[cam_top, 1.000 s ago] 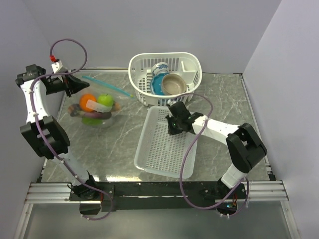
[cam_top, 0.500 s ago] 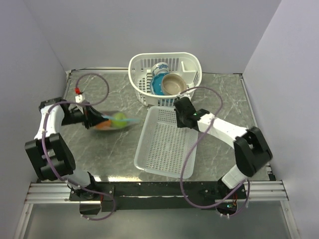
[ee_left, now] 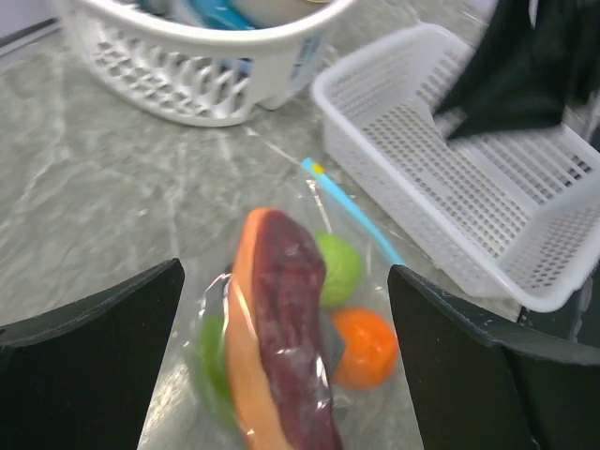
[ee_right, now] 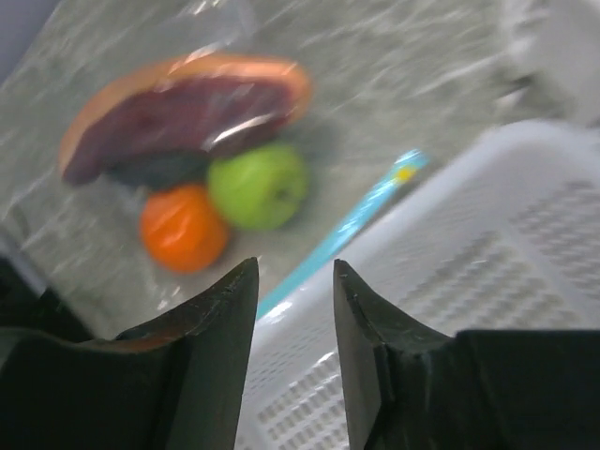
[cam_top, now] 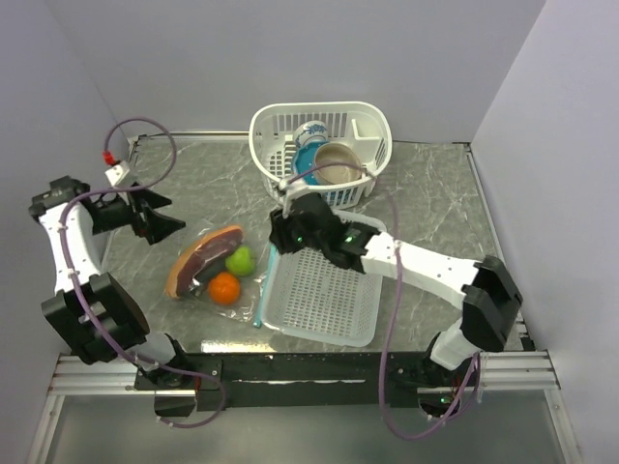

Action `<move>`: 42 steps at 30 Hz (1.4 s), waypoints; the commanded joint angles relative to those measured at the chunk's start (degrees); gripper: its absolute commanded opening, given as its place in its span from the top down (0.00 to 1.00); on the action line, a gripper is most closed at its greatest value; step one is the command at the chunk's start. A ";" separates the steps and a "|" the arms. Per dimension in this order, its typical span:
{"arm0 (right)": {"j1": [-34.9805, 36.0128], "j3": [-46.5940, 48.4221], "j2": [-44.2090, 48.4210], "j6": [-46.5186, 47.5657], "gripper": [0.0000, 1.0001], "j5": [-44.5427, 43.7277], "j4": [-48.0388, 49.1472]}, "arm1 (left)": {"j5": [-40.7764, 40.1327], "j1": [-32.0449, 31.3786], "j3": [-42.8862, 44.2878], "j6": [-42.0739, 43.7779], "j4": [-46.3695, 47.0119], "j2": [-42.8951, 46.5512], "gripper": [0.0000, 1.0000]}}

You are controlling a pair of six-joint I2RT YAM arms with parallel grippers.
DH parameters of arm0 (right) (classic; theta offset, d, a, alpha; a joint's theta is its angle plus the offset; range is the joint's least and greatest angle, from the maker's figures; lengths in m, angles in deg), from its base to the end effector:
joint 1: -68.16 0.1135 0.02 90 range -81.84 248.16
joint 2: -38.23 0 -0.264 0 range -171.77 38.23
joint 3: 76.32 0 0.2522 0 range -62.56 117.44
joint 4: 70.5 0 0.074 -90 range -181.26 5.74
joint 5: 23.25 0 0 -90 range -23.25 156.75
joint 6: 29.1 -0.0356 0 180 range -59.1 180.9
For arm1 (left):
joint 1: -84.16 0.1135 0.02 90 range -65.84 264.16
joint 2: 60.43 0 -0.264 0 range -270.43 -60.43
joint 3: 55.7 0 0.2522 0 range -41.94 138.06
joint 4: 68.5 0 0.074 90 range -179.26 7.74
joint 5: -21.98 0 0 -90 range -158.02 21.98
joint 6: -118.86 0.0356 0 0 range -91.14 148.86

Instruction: Open the zip-top bag and remove the fake food

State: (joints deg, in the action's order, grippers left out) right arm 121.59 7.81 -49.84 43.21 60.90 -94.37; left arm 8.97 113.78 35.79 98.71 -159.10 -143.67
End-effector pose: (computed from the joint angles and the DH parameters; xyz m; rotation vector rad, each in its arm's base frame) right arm 0.2171 0.2866 0.3090 -0.5882 2.0371 0.6552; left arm 0.2340 0.0931 0.3306 0.7413 1.7331 -0.8715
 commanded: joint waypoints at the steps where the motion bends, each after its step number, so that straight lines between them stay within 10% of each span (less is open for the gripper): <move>1: 3.43 -0.66 -3.33 -3.39 0.58 7.59 3.15 | 0.37 2.80 -0.47 2.13 -2.00 -5.52 0.03; 10: 5.11 -1.55 -9.30 -1.73 0.64 12.97 4.40 | -6.85 2.89 -10.49 11.37 1.15 -12.99 0.03; 19: 5.11 -3.74 -8.88 1.43 0.69 7.26 -2.98 | -14.67 2.54 -20.43 -9.63 31.55 -9.48 0.03; 26: 5.02 -5.34 -7.20 1.08 0.69 4.36 -4.65 | -11.95 -0.70 -18.23 -5.69 25.70 -12.47 0.00; 28: 5.11 -4.28 -9.12 0.99 0.70 3.48 -5.71 | -13.35 -2.55 -18.76 -7.26 26.73 -12.30 0.15; 33: 5.02 -0.94 -13.87 1.08 0.70 1.37 -6.16 | -12.65 -3.88 -16.48 -9.62 26.65 -13.79 0.92; 42: 5.19 -2.78 -15.82 1.43 0.68 1.72 2.01 | -15.46 -4.40 -13.84 -15.87 31.48 -13.09 0.92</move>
State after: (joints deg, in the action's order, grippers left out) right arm 126.68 5.30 -65.21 44.26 63.48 -97.37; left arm -5.28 109.72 20.04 87.32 -131.27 -158.42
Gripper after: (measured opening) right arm 0.317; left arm 0.082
